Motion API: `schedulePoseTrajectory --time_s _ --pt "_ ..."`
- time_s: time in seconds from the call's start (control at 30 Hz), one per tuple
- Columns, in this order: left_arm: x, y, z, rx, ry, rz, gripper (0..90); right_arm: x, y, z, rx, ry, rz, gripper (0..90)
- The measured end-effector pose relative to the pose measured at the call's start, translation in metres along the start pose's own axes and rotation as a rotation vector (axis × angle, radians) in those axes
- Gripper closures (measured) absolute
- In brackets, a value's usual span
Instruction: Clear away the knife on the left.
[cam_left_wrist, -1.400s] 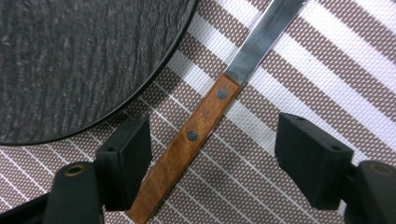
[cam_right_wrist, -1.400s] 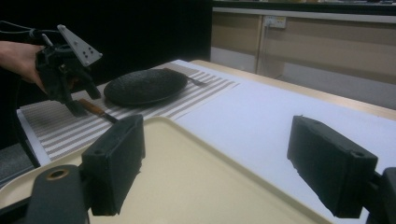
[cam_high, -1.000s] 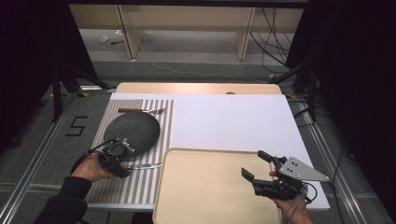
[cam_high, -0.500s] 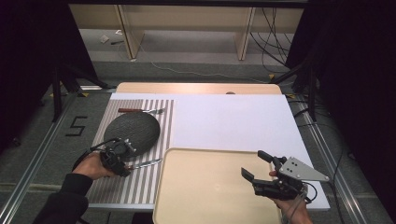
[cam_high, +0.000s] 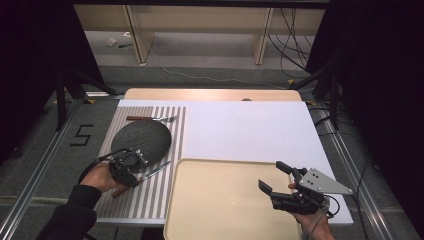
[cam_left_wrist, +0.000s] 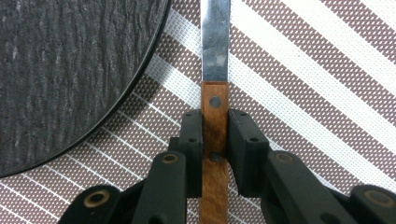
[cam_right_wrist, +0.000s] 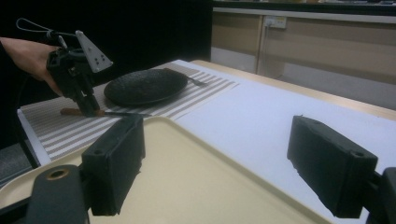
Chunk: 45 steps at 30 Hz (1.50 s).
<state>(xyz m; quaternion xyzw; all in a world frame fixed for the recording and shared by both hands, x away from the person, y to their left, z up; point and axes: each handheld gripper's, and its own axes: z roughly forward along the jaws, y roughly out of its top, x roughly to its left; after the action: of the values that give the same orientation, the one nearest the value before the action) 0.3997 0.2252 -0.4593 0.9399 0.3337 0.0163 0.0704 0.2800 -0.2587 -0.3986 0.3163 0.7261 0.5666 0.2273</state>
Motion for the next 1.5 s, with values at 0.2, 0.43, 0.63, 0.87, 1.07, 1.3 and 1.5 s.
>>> schedulePoseTrajectory --time_s 0.2,0.43,0.63,0.87,1.07,1.3,1.5 --pt "-0.001 0.0 -0.002 -0.017 -0.026 -0.012 76.8 0.0 0.0 0.0 -0.004 -0.003 0.001 20.1" --pt "-0.003 0.002 -0.011 -0.095 -0.089 -0.109 76.9 0.0 0.0 0.0 -0.004 -0.004 0.002 20.1" --pt "-0.01 0.007 -0.023 -0.181 -0.136 -0.166 76.9 0.0 0.0 -0.001 -0.003 -0.004 0.001 20.1" --pt "-0.022 0.01 -0.034 -0.302 -0.219 -0.178 76.9 0.0 0.0 -0.001 -0.004 -0.004 0.002 20.1" --pt "-0.034 0.013 -0.043 -0.392 -0.279 -0.199 76.8 0.0 0.0 -0.001 -0.003 -0.003 0.002 20.1" --pt "-0.048 0.018 -0.046 -0.443 -0.317 -0.21 76.8 0.0 0.0 -0.001 -0.005 -0.003 0.002 20.1" --pt "-0.06 0.026 -0.044 -0.437 -0.336 -0.192 76.8 0.0 0.0 -0.001 -0.005 -0.003 0.002 20.1"
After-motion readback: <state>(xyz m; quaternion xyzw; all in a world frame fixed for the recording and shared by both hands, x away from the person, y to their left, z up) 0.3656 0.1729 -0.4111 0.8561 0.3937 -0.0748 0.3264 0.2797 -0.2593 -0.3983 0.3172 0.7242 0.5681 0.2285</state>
